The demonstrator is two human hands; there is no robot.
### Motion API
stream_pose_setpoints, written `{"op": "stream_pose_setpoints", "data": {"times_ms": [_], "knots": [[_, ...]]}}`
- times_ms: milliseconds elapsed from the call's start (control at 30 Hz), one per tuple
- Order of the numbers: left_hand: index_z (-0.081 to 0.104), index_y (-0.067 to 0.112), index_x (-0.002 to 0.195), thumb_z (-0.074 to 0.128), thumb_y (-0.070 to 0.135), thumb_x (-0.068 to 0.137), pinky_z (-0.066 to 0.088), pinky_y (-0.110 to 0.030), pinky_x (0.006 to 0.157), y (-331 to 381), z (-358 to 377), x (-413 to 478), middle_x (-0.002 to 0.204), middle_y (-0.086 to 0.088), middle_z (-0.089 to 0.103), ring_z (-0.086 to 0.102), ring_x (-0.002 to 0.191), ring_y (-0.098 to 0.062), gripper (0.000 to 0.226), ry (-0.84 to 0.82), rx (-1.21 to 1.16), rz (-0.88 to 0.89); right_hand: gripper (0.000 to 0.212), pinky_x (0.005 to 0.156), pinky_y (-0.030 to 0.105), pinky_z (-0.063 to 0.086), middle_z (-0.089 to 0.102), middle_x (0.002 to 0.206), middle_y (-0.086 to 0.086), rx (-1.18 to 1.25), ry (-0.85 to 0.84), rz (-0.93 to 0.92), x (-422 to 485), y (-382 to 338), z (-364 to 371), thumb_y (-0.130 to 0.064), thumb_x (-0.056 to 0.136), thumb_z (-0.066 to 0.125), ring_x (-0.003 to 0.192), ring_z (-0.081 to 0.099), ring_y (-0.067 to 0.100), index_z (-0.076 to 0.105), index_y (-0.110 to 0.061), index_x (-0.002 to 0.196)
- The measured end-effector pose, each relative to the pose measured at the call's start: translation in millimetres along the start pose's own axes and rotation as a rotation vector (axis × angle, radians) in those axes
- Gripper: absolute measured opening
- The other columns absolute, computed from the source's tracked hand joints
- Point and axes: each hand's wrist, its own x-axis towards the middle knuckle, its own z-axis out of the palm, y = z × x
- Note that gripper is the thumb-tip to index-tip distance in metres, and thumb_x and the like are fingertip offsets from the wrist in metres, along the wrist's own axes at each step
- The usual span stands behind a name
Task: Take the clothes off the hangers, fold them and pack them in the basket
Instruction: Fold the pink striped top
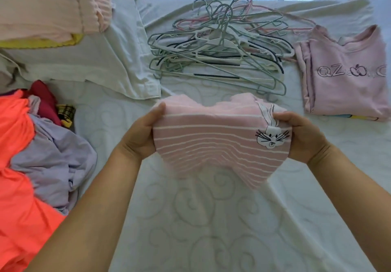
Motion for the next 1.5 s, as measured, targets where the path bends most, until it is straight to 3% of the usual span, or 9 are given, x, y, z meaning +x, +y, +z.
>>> {"op": "stream_pose_setpoints", "data": {"times_ms": [267, 433, 700, 867, 967, 1100, 1267, 1367, 1500], "knots": [[0.078, 0.014, 0.083, 0.093, 0.045, 0.024, 0.057, -0.027, 0.065, -30, -2, -59, 0.09, -0.007, 0.074, 0.071, 0.082, -0.017, 0.068, -0.006, 0.019, -0.087, 0.074, 0.065, 0.039, 0.058, 0.071, 0.097, 0.018, -0.104, -0.015, 0.076, -43, 36, -1, -0.035, 0.028, 0.094, 0.082, 0.07, 0.031, 0.075, -0.013, 0.096], [0.063, -0.003, 0.113, 0.094, 0.036, 0.03, 0.056, -0.034, 0.074, -163, -28, -98, 0.113, -0.024, 0.064, 0.067, 0.096, -0.031, 0.097, 0.136, -0.041, -0.382, 0.115, 0.068, 0.033, 0.058, 0.07, 0.1, 0.02, -0.188, 0.234, 0.375, -64, 155, -31, -0.043, 0.014, 0.093, 0.084, 0.07, 0.029, 0.06, 0.004, 0.114], [0.061, 0.013, 0.11, 0.088, 0.054, 0.04, 0.057, -0.029, 0.072, -160, -35, -75, 0.11, -0.008, 0.069, 0.068, 0.095, -0.022, 0.086, 0.324, 0.107, -0.252, 0.066, 0.08, 0.033, 0.055, 0.072, 0.103, 0.006, -0.399, 0.34, 0.288, -56, 147, -26, -0.051, 0.057, 0.076, 0.095, 0.069, 0.022, 0.066, -0.014, 0.111], [0.048, 0.01, 0.107, 0.078, 0.011, 0.072, 0.05, -0.023, 0.075, -133, -14, -34, 0.102, -0.003, 0.061, 0.059, 0.092, -0.018, 0.046, 0.636, 0.442, -0.03, 0.032, 0.069, 0.03, 0.046, 0.065, 0.092, 0.0, -0.807, 0.808, -0.01, -26, 129, -4, -0.038, 0.078, 0.072, 0.085, 0.062, 0.019, 0.058, -0.016, 0.096], [0.052, 0.015, 0.107, 0.073, 0.005, 0.077, 0.047, -0.03, 0.084, -131, 1, -25, 0.1, 0.0, 0.062, 0.059, 0.091, -0.016, 0.038, 0.618, 0.509, 0.053, 0.029, 0.072, 0.035, 0.047, 0.066, 0.091, 0.007, -0.821, 0.793, -0.057, -4, 126, 0, -0.033, 0.077, 0.074, 0.087, 0.062, 0.025, 0.061, -0.013, 0.093], [0.062, 0.013, 0.1, 0.053, 0.0, 0.088, 0.056, -0.027, 0.066, -118, 12, -30, 0.082, -0.001, 0.073, 0.068, 0.073, -0.013, 0.02, 0.365, 0.039, 0.016, 0.02, 0.066, 0.033, 0.048, 0.066, 0.078, 0.008, -0.47, 0.658, -0.199, -20, 117, 3, -0.029, 0.071, 0.077, 0.073, 0.061, 0.021, 0.067, -0.013, 0.08], [0.057, 0.013, 0.111, 0.055, 0.03, 0.084, 0.056, -0.026, 0.065, -135, -20, -43, 0.102, -0.005, 0.07, 0.068, 0.083, -0.012, 0.032, 0.355, 0.052, -0.117, 0.064, 0.067, 0.027, 0.056, 0.073, 0.09, 0.002, -0.317, 0.621, -0.131, -52, 144, -31, -0.063, 0.048, 0.079, 0.078, 0.068, 0.016, 0.067, -0.021, 0.094], [0.056, 0.017, 0.103, 0.057, 0.011, 0.087, 0.055, -0.021, 0.067, -146, -24, -46, 0.1, -0.001, 0.068, 0.066, 0.084, -0.011, 0.016, 0.408, 0.132, -0.109, 0.008, 0.076, 0.036, 0.051, 0.07, 0.093, 0.007, -0.412, 0.777, -0.118, -44, 155, -39, -0.023, 0.085, 0.066, 0.085, 0.064, 0.025, 0.064, -0.021, 0.093], [0.059, 0.021, 0.099, 0.055, 0.005, 0.091, 0.051, -0.014, 0.069, -148, -24, -42, 0.099, 0.001, 0.067, 0.065, 0.084, -0.007, 0.019, 0.474, 0.252, -0.04, 0.004, 0.063, 0.023, 0.043, 0.059, 0.077, 0.003, -0.584, 0.866, -0.195, -38, 160, -41, -0.009, 0.09, 0.058, 0.076, 0.053, 0.022, 0.059, -0.011, 0.087]]}}
